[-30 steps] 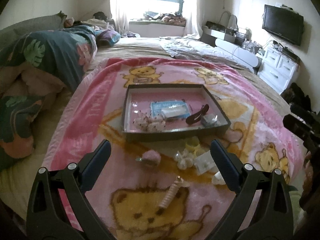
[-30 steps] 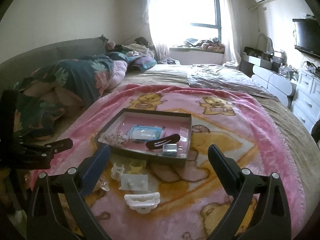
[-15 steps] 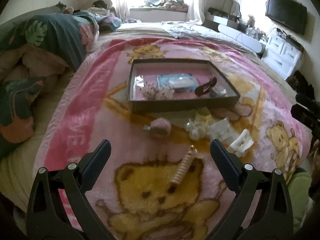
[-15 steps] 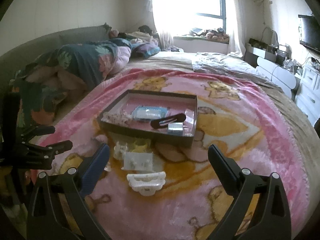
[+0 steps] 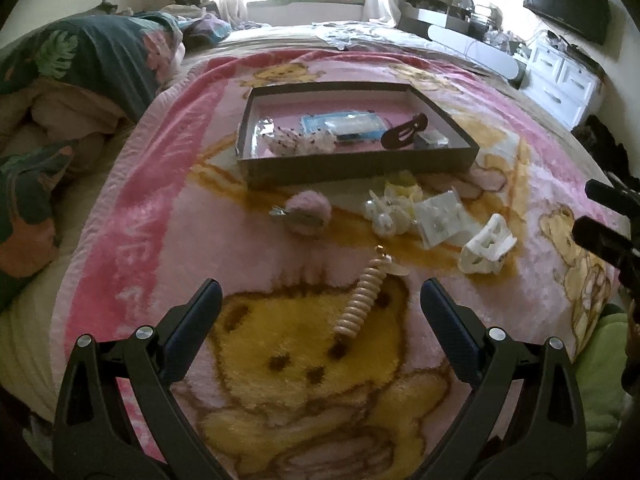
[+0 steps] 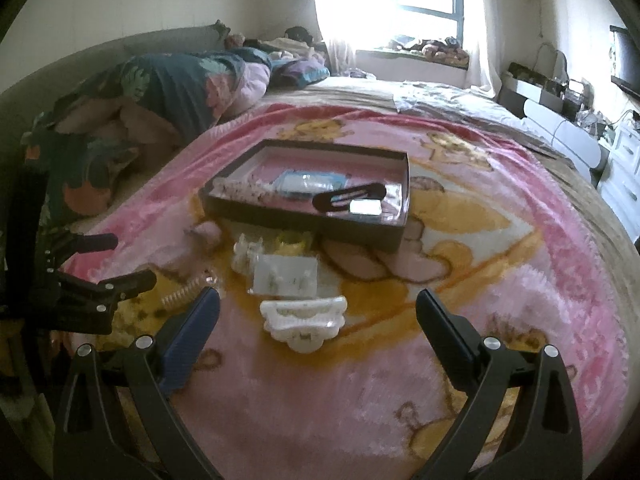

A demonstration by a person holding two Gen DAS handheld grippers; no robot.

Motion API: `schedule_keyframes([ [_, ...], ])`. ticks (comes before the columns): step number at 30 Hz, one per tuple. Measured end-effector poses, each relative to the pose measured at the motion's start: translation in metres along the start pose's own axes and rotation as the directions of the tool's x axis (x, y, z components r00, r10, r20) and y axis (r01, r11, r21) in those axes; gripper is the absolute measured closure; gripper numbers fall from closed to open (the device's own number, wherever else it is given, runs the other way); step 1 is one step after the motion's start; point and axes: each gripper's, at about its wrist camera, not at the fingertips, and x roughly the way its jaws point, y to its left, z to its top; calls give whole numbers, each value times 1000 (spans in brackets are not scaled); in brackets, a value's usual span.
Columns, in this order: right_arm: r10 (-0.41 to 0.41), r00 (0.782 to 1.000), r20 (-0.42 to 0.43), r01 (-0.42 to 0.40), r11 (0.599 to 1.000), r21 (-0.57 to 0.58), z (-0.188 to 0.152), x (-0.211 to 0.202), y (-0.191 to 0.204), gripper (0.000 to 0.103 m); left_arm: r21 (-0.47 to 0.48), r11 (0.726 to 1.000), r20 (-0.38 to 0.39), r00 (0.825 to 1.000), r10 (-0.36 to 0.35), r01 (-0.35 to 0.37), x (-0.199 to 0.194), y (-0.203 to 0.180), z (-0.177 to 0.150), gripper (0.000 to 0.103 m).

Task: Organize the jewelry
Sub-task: 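Withdraw both grippers from the tray toward the loose items, then grasp the coiled beige hair tie with the left gripper while the right gripper grasps the bagged earrings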

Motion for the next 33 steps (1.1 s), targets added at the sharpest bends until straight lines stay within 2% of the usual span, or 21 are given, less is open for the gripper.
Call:
schedule_keyframes([
  [9, -7, 999, -37, 8, 1000, 30, -3, 17, -11, 5, 25, 999, -41, 999, -34, 35, 21, -11, -8, 10],
  [17, -3, 997, -76, 7, 998, 56, 7, 44, -22, 5, 26, 998, -80, 995, -60, 62, 46, -12, -12, 21],
  [23, 12, 993, -116, -9, 1000, 30, 19, 69, -15, 5, 32, 995, -106, 990, -88, 92, 59, -15, -15, 47],
  [25, 28, 991, -131, -25, 999, 24, 22, 78, -11, 5, 45, 993, -110, 989, -101, 107, 61, -18, -16, 65],
  [26, 35, 989, -141, -32, 999, 22, 24, 84, -9, 5, 44, 992, -113, 987, -111, 116, 62, -18, -17, 69],
  [28, 39, 986, -164, -38, 999, 9, 27, 96, -3, 5, 49, 992, -114, 987, -112, 118, 62, -17, -17, 84],
  [33, 51, 976, -214, -54, 999, -8, 30, 120, 10, 5, 6, 992, -110, 986, -128, 129, 58, -5, -15, 92],
])
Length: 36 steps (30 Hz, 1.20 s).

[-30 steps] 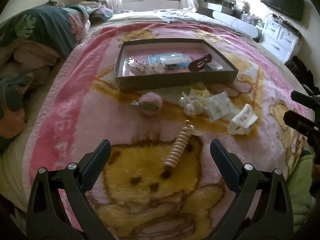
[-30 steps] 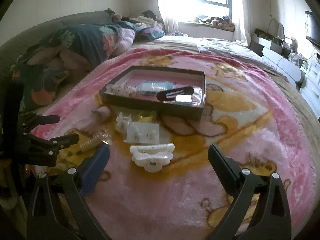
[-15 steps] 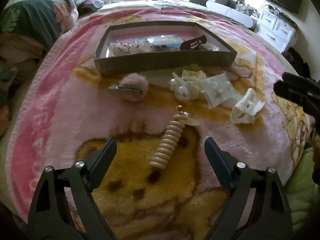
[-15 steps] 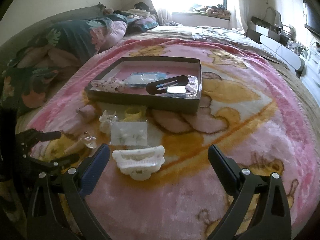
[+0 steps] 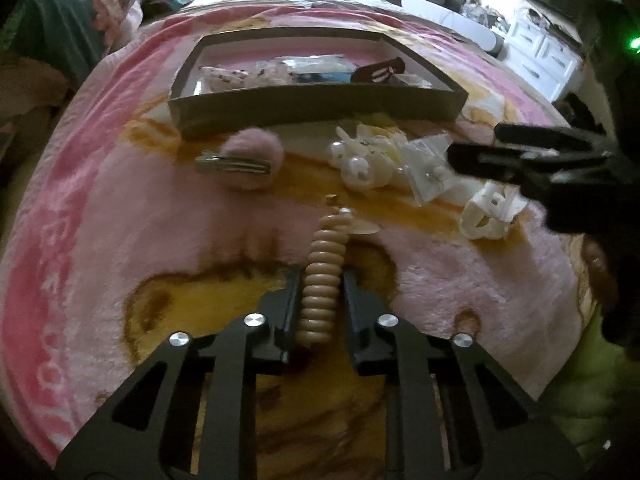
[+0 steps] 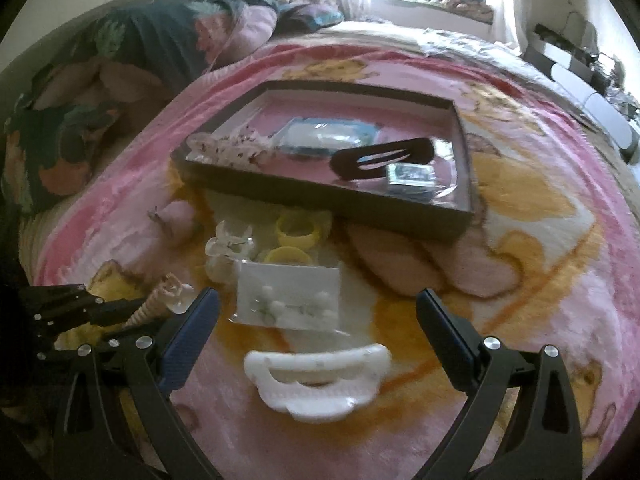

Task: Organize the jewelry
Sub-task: 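Grasp the coiled beige hair tie with the left gripper while the right gripper grasps the bagged earrings, then carry the hair tie with the left gripper into the tray while the right gripper carries the earrings there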

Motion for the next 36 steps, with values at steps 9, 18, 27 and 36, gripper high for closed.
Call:
schedule_keyframes([
  [9, 8, 998, -64, -11, 999, -50, -3, 26, 19, 22, -57, 998, 24, 1000, -2, 4, -12, 15, 2, 92],
  [18, 11, 1000, -4, -11, 1000, -29, -10, 10, 13, 38, -107, 994, 52, 999, -4, 10, -26, 27, 9, 92],
  [27, 22, 996, 92, -24, 999, 24, -8, -31, -4, 38, -109, 994, 91, 996, 1, 9, -41, 25, 24, 92],
  [36, -10, 985, 172, -3, 997, 75, -6, -60, -25, 38, -73, 997, 126, 992, -1, 10, -50, 8, 45, 92],
])
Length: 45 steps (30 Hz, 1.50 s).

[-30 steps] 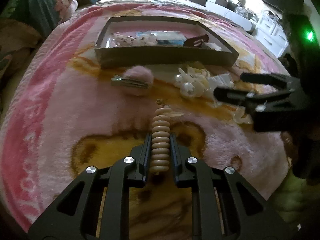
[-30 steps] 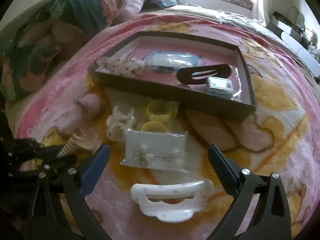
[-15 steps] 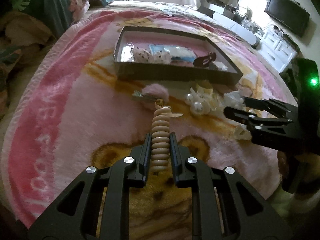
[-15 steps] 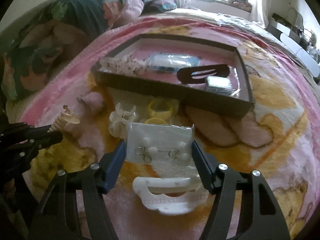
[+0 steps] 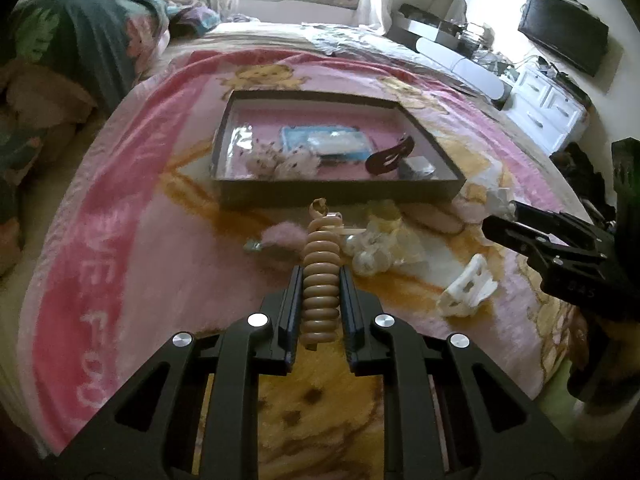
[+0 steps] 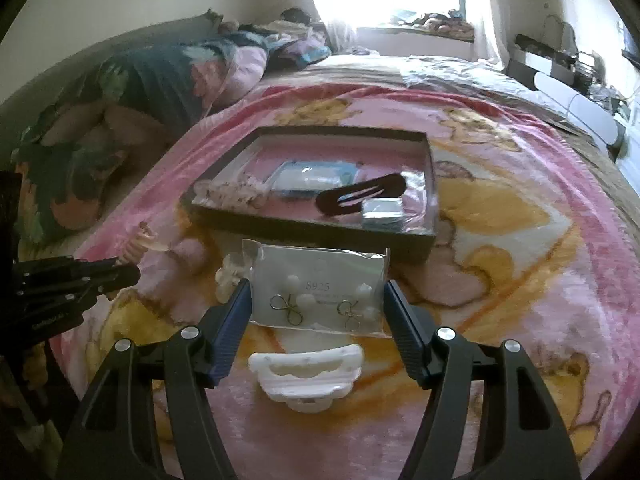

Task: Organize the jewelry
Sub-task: 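Carry the hair tie with the left gripper into the tray while the right gripper carries the earrings there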

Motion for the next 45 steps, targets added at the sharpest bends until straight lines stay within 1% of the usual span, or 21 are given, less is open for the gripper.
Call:
schedule_keyframes([
  [13, -36, 997, 73, 32, 998, 58, 11, -17, -32, 38, 52, 999, 31, 999, -18, 16, 8, -31, 31, 92],
  [20, -40, 995, 94, 34, 997, 72, 20, -19, -43, 38, 59, 998, 42, 999, -20, 18, 16, -37, 47, 92],
  [27, -44, 992, 122, 35, 997, 72, 36, -16, -51, 38, 77, 997, 46, 999, 3, -7, 32, -38, 68, 92],
  [34, -54, 992, 116, 48, 998, 52, 49, -1, -58, 38, 63, 998, 40, 999, 25, -28, 51, -31, 90, 92],
  [40, -37, 996, 85, 34, 999, 34, 59, 24, -61, 38, 53, 998, 12, 999, 36, -36, 73, -24, 103, 92],
  [45, -36, 997, 63, 36, 999, -10, 67, 47, -56, 38, 50, 998, -14, 999, 35, -35, 91, -23, 109, 92],
])
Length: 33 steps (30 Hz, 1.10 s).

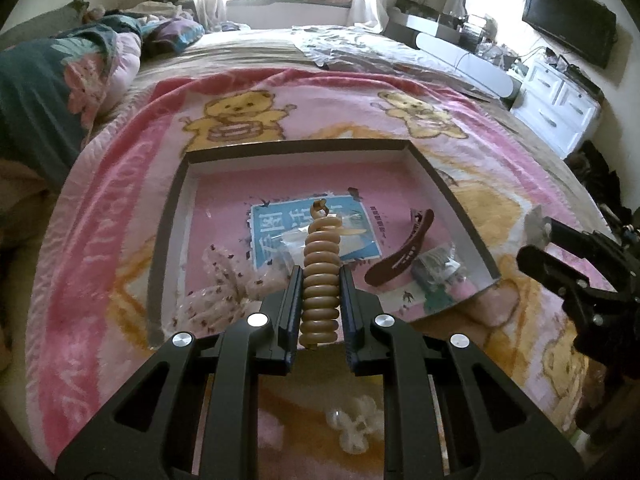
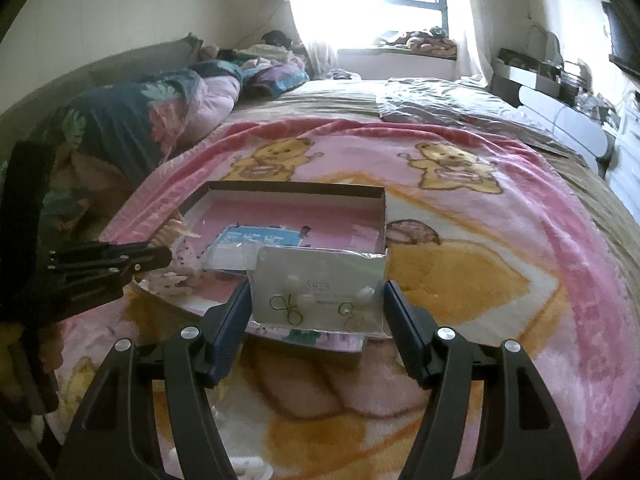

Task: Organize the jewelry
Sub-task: 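Carry the hair tie with the left gripper into the tray while the right gripper carries the earrings there, then open both grippers to release hair tie and earrings in the tray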

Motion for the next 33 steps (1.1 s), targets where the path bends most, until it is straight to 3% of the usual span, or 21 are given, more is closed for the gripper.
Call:
schedule_keyframes([
  [9, 45, 997, -56, -46, 999, -17, 5, 37, -6, 38, -12, 1000, -63, 998, 6, -7, 34, 2, 6, 92],
  [20, 44, 995, -87, -50, 996, -73, 11, 62, -6, 38, -16, 999, -74, 997, 30, -31, 47, 3, 11, 92],
  [33, 64, 988, -141, -75, 994, -75, 4, 85, -1, 32, -116, 992, -55, 998, 39, -45, 24, 25, 3, 69],
])
